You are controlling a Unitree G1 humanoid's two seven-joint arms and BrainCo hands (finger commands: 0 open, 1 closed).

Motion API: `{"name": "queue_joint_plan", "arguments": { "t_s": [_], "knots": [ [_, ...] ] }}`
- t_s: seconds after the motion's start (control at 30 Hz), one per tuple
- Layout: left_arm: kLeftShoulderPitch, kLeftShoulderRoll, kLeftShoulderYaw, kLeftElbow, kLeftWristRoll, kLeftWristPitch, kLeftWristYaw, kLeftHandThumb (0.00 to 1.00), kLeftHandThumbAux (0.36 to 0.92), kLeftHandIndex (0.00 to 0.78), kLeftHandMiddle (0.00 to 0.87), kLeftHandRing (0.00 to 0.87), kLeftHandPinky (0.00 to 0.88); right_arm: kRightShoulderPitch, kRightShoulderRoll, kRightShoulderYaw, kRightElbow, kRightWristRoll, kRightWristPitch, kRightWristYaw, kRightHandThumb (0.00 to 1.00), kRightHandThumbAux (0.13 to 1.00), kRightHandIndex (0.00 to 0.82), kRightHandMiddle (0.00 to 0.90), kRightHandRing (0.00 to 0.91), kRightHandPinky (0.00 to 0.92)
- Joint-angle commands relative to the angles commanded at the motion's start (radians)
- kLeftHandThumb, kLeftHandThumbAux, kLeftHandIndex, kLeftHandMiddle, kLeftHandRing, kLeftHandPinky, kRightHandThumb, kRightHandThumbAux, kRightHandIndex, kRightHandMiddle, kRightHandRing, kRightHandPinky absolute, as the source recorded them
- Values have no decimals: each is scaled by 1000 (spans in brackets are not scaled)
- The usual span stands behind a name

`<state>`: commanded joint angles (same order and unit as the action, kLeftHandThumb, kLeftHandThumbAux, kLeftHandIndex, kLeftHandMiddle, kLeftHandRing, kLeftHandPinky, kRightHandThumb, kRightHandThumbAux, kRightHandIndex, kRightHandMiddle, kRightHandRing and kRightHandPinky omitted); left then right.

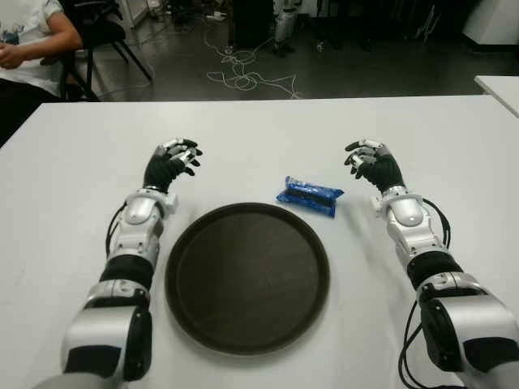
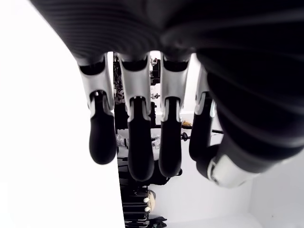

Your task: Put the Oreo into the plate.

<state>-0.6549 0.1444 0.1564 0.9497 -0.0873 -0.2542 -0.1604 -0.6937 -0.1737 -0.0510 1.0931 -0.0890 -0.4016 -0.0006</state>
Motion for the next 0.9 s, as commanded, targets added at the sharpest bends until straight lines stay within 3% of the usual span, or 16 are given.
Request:
{"name": "queue_joint_plan", "arguments": {
  "t_s": [0.47,0.67,0.9],
  "knots": [
    [0,-2,5,-2,-7,4,-4,833,672,419,466,504,550,1,-1,2,-3,-1,-2,0,694,729,427,606,636,657],
    [0,-3,5,-3,-8,7,-3,818,688,351,494,498,548,2,-3,4,2,-3,-12,2,694,729,426,604,636,656],
    [1,-2,2,-6,-5,6,-5,833,673,414,468,510,567,1,-3,3,6,-1,-20,6,692,731,425,588,621,643]
  ]
}}
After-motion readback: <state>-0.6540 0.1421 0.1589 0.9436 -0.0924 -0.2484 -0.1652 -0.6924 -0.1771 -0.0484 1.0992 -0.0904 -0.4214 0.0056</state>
